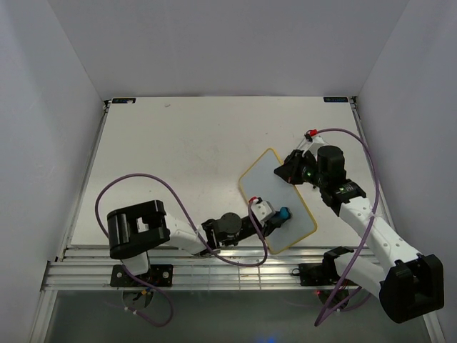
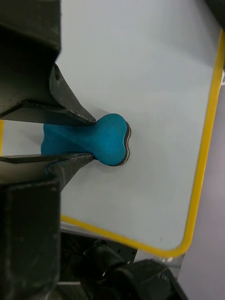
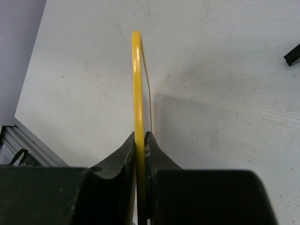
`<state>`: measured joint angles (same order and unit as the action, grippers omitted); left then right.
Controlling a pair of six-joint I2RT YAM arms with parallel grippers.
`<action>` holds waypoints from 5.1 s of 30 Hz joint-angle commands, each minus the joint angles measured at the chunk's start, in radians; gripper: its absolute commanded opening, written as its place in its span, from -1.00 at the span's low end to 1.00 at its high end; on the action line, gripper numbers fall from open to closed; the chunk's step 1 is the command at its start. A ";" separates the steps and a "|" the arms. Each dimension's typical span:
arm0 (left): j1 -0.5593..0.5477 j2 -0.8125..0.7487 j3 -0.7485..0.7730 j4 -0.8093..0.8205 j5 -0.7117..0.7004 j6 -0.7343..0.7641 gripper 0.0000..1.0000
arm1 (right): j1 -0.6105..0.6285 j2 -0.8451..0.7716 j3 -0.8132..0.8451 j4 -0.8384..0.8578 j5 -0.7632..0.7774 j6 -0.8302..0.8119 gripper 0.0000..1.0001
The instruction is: Erase the whiteboard
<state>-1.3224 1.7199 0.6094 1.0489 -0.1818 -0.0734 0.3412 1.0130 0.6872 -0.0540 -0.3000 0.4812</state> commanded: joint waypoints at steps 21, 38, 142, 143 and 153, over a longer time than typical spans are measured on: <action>0.213 -0.292 -0.085 -0.642 -0.508 -0.451 -1.00 | -0.033 -0.100 0.153 -0.245 0.076 -0.183 -0.85; 0.235 -0.218 0.179 -1.365 -0.499 -0.760 -0.70 | -0.039 0.169 0.682 -0.572 0.159 -0.622 -0.85; 0.252 -0.839 0.078 -1.646 -0.335 -0.591 0.96 | -0.326 1.062 1.370 -0.842 0.271 -0.900 0.21; 0.252 -0.841 0.076 -1.644 -0.332 -0.591 0.96 | -0.327 1.064 1.368 -0.843 0.274 -0.902 0.25; 0.252 -0.838 0.078 -1.643 -0.331 -0.589 0.96 | -0.329 1.021 1.338 -0.824 0.347 -0.914 0.75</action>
<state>-1.0744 0.8948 0.6941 -0.6014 -0.5125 -0.6651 0.0105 2.0804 2.0308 -0.9062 0.0097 -0.4301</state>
